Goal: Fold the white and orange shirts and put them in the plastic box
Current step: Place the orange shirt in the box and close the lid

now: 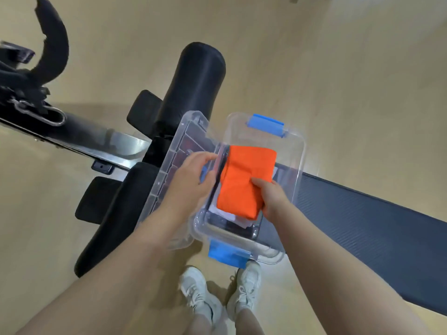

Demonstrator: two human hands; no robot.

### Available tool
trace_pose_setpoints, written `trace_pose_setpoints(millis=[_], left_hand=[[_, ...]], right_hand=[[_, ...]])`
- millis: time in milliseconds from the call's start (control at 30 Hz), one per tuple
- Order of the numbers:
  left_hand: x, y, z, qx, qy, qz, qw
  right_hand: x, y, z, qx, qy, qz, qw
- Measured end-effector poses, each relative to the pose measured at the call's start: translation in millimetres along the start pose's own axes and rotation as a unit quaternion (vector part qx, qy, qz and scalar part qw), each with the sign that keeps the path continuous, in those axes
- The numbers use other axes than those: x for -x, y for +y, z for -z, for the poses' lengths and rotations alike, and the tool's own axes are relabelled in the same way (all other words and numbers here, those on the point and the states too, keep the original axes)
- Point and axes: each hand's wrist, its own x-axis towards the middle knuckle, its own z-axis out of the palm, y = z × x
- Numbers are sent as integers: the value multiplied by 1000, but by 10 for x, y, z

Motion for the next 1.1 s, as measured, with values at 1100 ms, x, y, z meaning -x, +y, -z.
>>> trace_pose_setpoints(millis=[1100], left_hand=[[79, 185, 458, -60, -43, 224, 972]], right_hand=[[1233, -610, -97, 426, -83, 257, 863]])
